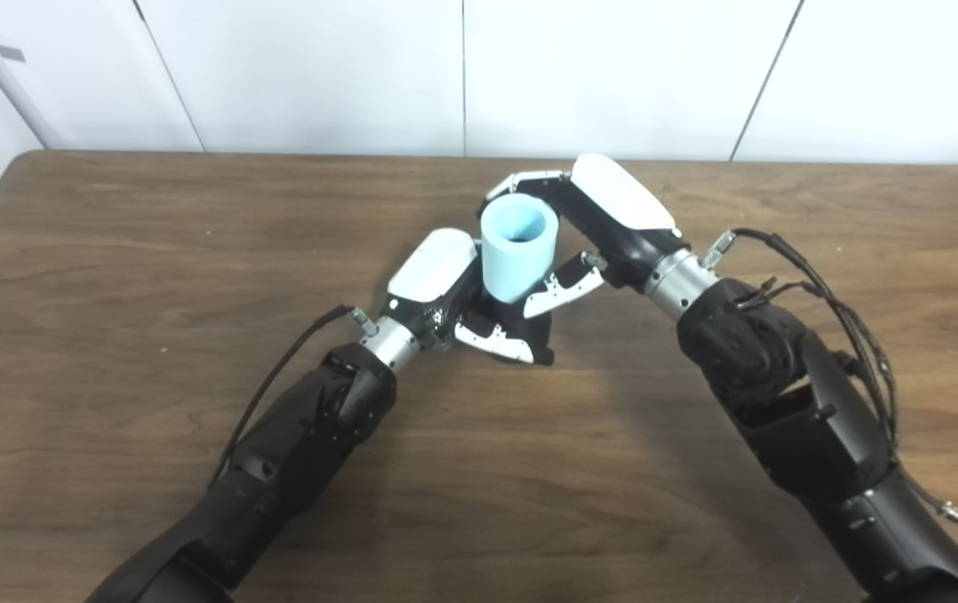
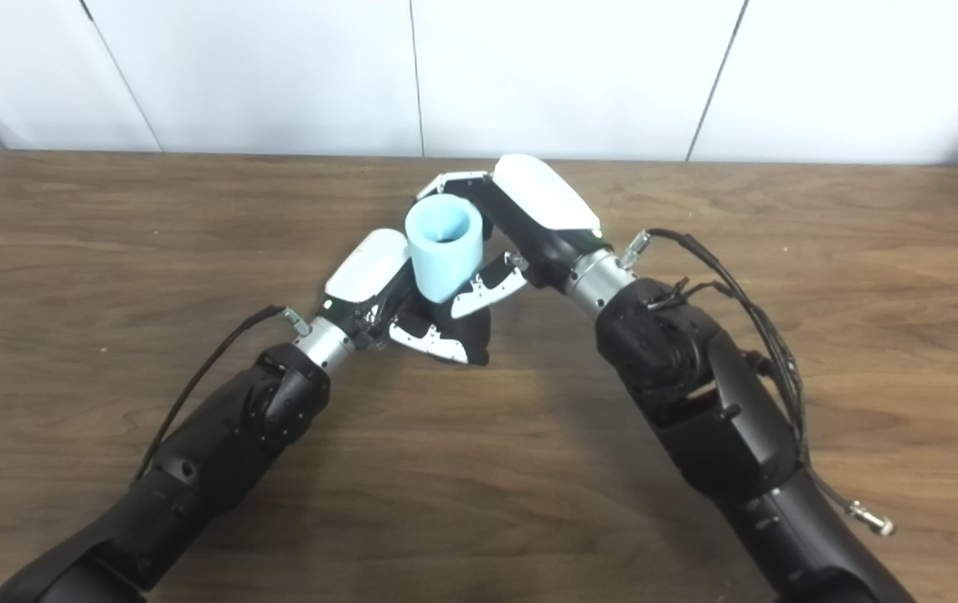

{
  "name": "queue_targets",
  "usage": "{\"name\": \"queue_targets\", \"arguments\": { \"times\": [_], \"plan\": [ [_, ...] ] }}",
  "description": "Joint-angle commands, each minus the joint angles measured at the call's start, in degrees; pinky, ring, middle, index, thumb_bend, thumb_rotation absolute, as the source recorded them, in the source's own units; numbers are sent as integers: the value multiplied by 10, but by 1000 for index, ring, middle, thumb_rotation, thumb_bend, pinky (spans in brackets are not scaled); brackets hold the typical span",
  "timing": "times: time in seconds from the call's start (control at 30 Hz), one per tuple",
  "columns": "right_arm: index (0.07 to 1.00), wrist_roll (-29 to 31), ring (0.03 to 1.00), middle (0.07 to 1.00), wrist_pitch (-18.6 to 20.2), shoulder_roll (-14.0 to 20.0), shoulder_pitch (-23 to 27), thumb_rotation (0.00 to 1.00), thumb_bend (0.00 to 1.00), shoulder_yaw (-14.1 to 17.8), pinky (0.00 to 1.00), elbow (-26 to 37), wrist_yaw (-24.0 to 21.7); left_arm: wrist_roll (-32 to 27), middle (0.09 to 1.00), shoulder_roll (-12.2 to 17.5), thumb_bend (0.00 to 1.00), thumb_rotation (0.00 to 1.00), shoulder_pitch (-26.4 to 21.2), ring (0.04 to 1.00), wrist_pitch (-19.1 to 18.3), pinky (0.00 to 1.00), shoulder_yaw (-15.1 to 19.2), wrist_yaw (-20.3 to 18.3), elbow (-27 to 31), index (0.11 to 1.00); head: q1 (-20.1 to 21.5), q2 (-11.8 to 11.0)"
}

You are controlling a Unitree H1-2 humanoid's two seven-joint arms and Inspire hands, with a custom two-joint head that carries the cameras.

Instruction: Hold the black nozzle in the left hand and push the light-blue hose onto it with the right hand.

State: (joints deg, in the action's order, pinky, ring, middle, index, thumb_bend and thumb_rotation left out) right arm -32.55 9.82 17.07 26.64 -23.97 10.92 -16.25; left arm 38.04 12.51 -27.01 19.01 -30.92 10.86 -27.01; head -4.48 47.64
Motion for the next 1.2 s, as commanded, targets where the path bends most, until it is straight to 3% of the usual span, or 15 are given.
{"name": "queue_targets", "arguments": {
  "times": [0.0, 0.17, 0.57, 0.67, 0.83, 1.07, 1.17],
  "plan": [
    [927, -12, 693, 808, 7, -3, 5, 270, 935, -15, 522, 16, -36, 15, 483, -5, 497, 0, 89, 381, -29, 285, -34, -50, -72, 545, -1, -2],
    [977, -1, 743, 835, 52, -19, 4, 266, 930, 1, 580, 27, -46, 19, 485, -4, 498, 0, 87, 386, -25, 293, -35, -47, -74, 539, 0, -3],
    [993, 6, 793, 892, 82, -23, 3, 276, 938, 11, 593, 32, -51, 18, 483, -3, 501, 0, 88, 397, -27, 302, -34, -49, -74, 521, 0, -3],
    [1000, 24, 798, 931, 92, -25, 4, 251, 961, 30, 576, 34, -48, 17, 486, -3, 500, 0, 89, 391, -30, 296, -34, -52, -72, 533, 0, -3],
    [1000, 55, 936, 998, 107, -28, 6, 332, 1000, 68, 656, 43, -43, 17, 482, -2, 498, 0, 85, 387, -24, 289, -34, -51, -78, 539, 1, -4],
    [1000, 103, 982, 1000, 77, -3, 9, 417, 1000, 108, 793, 73, -53, 18, 479, 0, 497, 0, 81, 379, -21, 276, -33, -48, -87, 544, 4, -6],
    [1000, 140, 999, 1000, 57, 21, 9, 382, 1000, 115, 857, 86, -77, 18, 483, 1, 498, 0, 79, 384, -18, 290, -33, -46, -91, 542, 4, -9]
  ]
}}
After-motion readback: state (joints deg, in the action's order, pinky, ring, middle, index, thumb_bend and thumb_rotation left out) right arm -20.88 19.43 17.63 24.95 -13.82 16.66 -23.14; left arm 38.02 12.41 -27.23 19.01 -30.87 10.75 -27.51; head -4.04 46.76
